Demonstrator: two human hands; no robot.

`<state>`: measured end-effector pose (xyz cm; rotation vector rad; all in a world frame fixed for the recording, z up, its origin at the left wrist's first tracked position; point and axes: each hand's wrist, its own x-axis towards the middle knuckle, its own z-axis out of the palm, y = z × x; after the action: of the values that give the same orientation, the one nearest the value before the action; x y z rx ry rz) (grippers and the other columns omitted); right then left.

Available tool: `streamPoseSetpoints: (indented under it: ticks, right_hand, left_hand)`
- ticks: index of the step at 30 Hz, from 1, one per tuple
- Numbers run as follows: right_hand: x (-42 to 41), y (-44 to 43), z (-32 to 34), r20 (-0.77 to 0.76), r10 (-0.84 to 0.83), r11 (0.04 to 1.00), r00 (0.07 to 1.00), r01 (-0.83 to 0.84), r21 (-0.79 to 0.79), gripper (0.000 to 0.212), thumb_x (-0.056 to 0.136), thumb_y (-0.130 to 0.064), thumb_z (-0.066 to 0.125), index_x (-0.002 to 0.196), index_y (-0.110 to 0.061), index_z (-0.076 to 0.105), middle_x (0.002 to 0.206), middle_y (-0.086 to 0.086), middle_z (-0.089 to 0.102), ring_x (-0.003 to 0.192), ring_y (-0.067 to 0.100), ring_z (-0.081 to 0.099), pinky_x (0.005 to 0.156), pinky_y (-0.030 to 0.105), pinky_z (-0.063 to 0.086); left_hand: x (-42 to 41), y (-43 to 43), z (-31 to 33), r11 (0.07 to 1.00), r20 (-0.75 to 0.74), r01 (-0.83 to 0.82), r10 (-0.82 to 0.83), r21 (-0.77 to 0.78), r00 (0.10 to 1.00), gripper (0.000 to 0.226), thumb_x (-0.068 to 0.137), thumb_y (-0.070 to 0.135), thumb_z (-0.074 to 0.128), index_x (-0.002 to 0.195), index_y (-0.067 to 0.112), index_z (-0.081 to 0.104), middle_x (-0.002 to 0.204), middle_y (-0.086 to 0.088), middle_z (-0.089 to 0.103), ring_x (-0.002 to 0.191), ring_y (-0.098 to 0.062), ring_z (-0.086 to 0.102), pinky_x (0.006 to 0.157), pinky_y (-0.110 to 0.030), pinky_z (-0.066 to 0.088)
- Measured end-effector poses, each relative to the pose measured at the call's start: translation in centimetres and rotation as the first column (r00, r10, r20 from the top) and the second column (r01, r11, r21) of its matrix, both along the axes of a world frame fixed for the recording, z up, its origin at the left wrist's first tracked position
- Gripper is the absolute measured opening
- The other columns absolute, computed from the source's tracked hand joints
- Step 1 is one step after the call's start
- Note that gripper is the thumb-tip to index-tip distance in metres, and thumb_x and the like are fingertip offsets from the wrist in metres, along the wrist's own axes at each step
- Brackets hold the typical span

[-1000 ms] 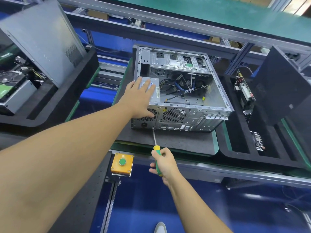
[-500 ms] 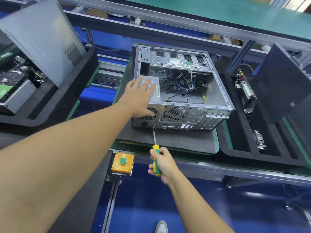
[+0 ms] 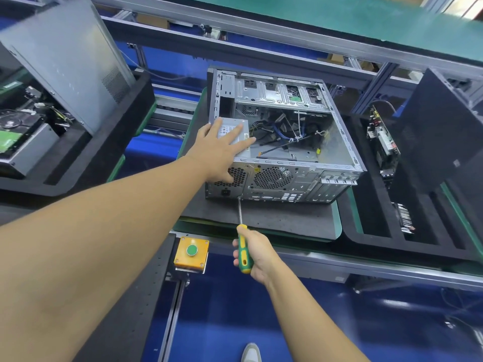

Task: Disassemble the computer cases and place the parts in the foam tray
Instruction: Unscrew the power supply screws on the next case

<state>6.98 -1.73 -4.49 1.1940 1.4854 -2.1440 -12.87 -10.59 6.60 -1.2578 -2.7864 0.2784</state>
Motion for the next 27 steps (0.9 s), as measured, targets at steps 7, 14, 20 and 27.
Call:
streamPoseSetpoints:
  ticks: [7,14,20,27]
  right_hand:
    - [0.2,0.2,-0.5,-0.062,0.036,0.999,0.997,-0.035,0.023,0.019,0.104,-0.022,0.05,0.11,-0.007,0.061,0.088,0.012,0.072,0.073,0.023,0.062,0.066,0.037,0.054]
    - [0.5,0.4,-0.3,-0.034,-0.012,1.0,0.999,0.013,0.019,0.024,0.096,-0.03,0.065,0.111,-0.016,0.053,0.096,0.012,0.058,0.062,0.018,0.058,0.051,0.03,0.051]
    - [0.6,0.6,-0.3,-0.079,0.01,0.998,0.997,-0.015,-0.061,0.028,0.103,-0.021,0.043,0.107,-0.002,0.063,0.083,0.01,0.069,0.061,0.018,0.057,0.057,0.033,0.053]
    - [0.5,0.3,-0.3,-0.068,0.012,0.996,0.998,-0.006,0.085,0.027,0.094,-0.032,0.067,0.103,-0.015,0.05,0.099,0.01,0.057,0.062,0.016,0.058,0.049,0.029,0.051]
  left_hand:
    - [0.0,0.0,-0.1,1.0,-0.01,-0.016,0.016,0.025,1.0,0.108,0.077,0.067,0.068,0.154,0.047,-0.005,0.167,0.004,-0.003,0.151,-0.042,-0.003,0.121,-0.054,0.009]
    - [0.0,0.1,-0.2,0.999,-0.004,-0.017,0.017,0.029,1.0,0.109,0.076,0.068,0.068,0.154,0.047,-0.005,0.167,0.004,-0.002,0.151,-0.042,-0.002,0.121,-0.054,0.007]
    - [0.1,0.1,-0.1,0.999,0.012,-0.023,0.022,0.04,1.0,0.109,0.076,0.067,0.07,0.154,0.047,-0.004,0.167,0.005,-0.003,0.151,-0.041,-0.003,0.121,-0.054,0.007]
    - [0.1,0.1,0.0,0.999,0.017,-0.026,0.025,0.046,1.0,0.109,0.076,0.066,0.07,0.154,0.047,-0.004,0.168,0.005,-0.003,0.151,-0.041,-0.003,0.121,-0.053,0.006]
